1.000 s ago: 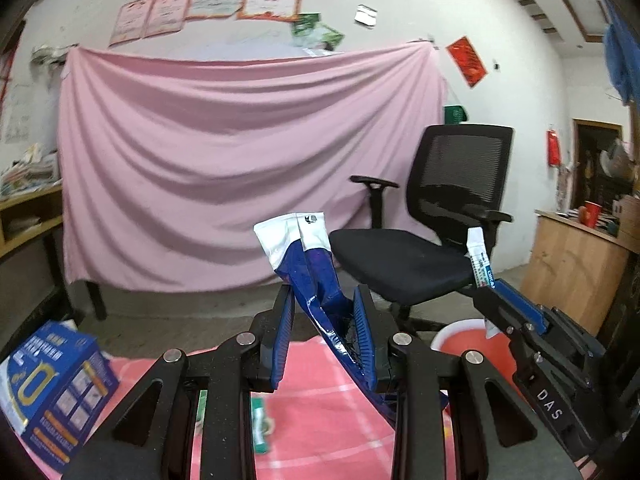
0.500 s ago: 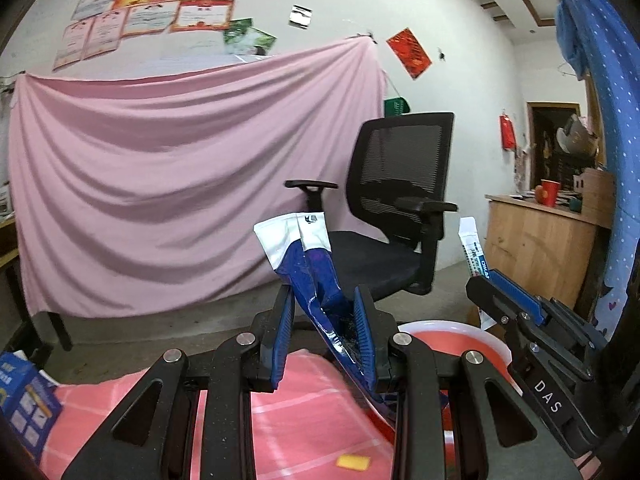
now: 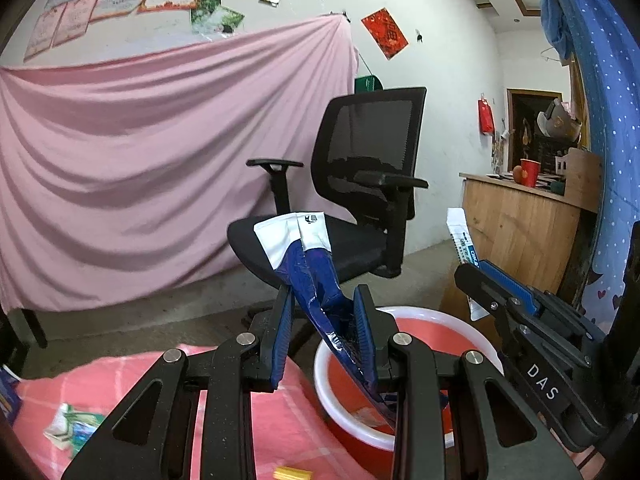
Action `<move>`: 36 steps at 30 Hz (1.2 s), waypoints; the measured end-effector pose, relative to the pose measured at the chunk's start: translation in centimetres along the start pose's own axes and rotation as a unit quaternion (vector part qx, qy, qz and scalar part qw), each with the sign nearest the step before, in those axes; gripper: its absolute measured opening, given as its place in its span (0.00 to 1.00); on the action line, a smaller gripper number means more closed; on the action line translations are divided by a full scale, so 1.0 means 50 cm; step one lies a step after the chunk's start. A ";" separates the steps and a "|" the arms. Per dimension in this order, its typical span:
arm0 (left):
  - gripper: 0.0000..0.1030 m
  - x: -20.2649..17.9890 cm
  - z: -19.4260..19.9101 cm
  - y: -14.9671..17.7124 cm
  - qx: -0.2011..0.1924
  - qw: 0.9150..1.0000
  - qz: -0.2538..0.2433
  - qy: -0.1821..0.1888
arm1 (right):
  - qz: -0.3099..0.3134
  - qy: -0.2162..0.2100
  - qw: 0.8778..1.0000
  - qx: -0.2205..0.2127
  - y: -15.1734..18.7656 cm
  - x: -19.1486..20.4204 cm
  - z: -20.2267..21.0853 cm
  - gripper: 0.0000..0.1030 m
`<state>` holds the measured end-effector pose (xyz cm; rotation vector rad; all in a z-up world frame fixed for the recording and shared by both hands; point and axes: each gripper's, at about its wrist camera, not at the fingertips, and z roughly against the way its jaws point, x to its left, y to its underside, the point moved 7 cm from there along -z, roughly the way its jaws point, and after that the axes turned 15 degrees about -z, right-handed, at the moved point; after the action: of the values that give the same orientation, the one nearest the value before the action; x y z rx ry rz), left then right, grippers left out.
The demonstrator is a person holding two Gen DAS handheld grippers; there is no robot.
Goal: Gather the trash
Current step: 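Carry the wrapper and sachet over the bucket and open both grippers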
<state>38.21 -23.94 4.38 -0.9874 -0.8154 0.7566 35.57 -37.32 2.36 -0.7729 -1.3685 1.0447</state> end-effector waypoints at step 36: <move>0.28 -0.080 -0.162 0.087 0.142 0.985 0.058 0.076 | -0.069 0.111 0.986 0.108 0.046 -0.174 -0.069 0.19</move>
<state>42.46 -29.03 -3.14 -0.8283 -0.5049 0.8606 39.43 -43.96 -3.44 -0.6057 -1.0823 0.9487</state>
